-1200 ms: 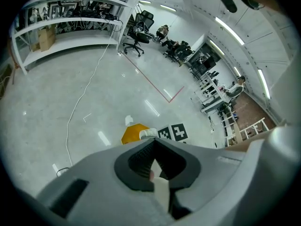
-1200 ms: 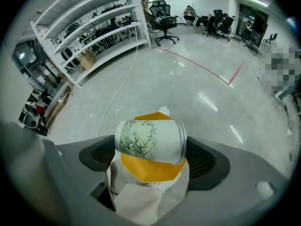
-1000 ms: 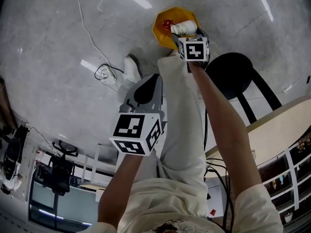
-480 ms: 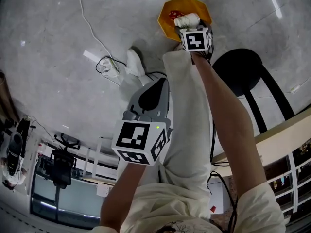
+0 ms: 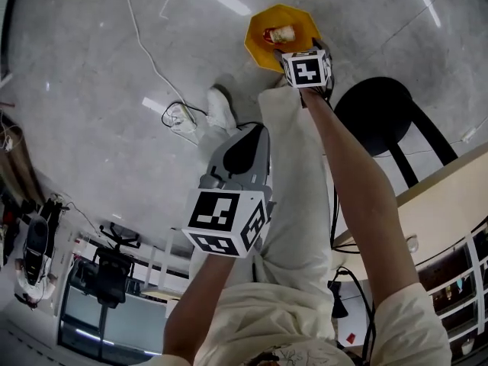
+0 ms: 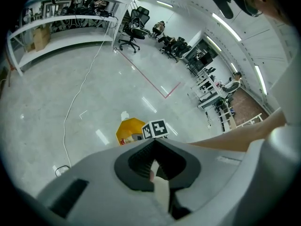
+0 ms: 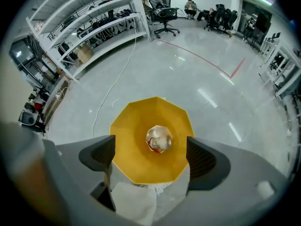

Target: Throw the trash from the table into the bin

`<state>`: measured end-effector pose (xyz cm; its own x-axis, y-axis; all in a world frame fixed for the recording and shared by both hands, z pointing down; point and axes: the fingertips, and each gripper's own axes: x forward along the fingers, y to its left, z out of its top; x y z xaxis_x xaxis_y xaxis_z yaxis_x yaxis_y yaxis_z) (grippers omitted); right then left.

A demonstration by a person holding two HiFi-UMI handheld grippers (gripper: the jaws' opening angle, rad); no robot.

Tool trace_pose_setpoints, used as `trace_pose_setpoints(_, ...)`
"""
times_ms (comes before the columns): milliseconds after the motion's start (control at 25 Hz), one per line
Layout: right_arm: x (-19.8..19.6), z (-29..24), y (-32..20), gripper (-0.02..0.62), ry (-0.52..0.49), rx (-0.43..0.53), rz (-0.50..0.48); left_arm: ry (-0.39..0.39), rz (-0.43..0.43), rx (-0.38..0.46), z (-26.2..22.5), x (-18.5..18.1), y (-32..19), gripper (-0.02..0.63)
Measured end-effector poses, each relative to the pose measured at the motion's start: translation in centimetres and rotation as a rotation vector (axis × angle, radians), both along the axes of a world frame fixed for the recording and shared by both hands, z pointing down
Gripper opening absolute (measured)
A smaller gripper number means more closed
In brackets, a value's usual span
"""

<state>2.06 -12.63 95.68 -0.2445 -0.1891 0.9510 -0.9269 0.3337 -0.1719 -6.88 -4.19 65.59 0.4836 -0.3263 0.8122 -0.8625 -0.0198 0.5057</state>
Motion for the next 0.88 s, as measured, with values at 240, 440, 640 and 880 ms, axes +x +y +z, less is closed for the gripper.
trace_pose_setpoints(240,1.1,-8.4,-0.4,0.453,0.002,0.037,0.059,0.048,0.037,0.046,-6.9,1.1,-0.8,0.000)
trace_pose_setpoints(440,2.0,-19.3,-0.4,0.414,0.017,0.125,-0.014,0.079,0.069,0.139,-15.2,1.6,-2.1,0.000)
trace_pose_setpoints(640,2.0,-28.6,-0.2,0.407,-0.007,0.240,-0.003,0.103,0.131,0.213,-20.6,1.8,-2.2,0.000)
trace_pose_setpoints(880,0.6,-36.8,0.5,0.403,-0.087,0.374,0.083,0.133,0.235,0.288,-24.4,1.6,-1.2,0.000)
